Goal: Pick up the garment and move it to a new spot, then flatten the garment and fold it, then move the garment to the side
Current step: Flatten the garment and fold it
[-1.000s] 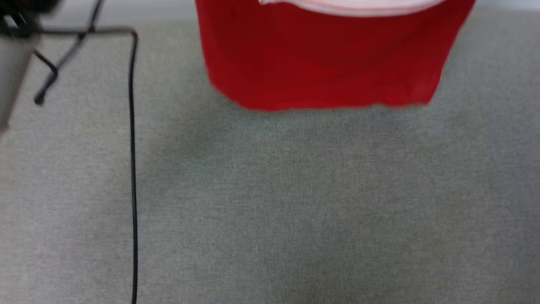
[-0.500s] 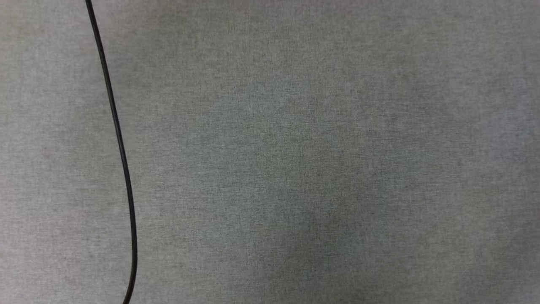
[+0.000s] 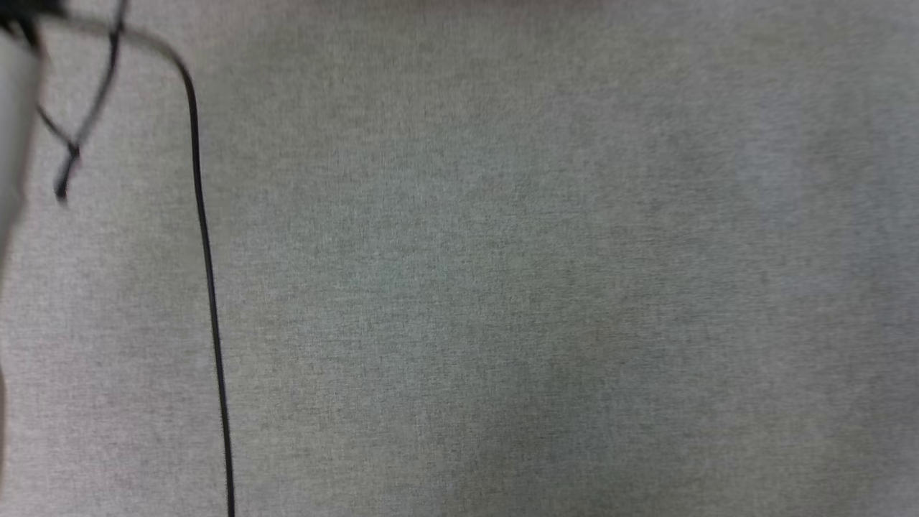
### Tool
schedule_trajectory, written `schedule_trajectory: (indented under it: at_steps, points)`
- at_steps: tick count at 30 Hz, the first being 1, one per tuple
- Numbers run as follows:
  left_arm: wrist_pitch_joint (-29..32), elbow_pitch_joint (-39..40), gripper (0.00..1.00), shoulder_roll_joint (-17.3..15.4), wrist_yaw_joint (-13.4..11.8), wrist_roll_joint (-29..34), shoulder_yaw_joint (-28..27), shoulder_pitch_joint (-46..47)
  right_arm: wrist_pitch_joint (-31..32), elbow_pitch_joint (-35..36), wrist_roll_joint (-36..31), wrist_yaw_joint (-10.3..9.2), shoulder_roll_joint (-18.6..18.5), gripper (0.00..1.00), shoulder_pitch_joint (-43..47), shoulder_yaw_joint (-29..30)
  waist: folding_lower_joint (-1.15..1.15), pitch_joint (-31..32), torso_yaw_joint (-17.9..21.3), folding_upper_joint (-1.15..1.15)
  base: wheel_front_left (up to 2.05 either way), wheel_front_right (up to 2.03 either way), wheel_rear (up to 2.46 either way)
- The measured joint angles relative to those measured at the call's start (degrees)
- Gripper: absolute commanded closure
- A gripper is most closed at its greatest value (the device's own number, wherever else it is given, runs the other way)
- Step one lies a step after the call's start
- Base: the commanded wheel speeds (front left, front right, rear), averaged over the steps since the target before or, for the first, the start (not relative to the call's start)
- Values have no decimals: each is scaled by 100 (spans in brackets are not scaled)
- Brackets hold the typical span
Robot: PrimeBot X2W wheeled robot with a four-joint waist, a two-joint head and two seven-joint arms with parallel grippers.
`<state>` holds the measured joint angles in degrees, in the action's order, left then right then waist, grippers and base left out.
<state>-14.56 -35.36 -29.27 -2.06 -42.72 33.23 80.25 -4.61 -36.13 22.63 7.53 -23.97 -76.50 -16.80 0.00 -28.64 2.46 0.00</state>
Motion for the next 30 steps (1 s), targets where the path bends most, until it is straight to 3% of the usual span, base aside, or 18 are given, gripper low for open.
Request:
schedule_trajectory:
  at_steps: [16, 30]
  points:
    - [-34, 1599, 100, -531, -783, -443, -725, -4419, -646, 320, 242, 0, 111, 100, 3428, -21, -2, 1243, 33, 0, 0, 0, 0]
    - [-34, 2192, 100, -463, -1215, -808, -965, -7296, -270, 1413, 261, 2, 207, 100, 6656, 945, -2, 2267, 2, 0, 0, 0, 0]
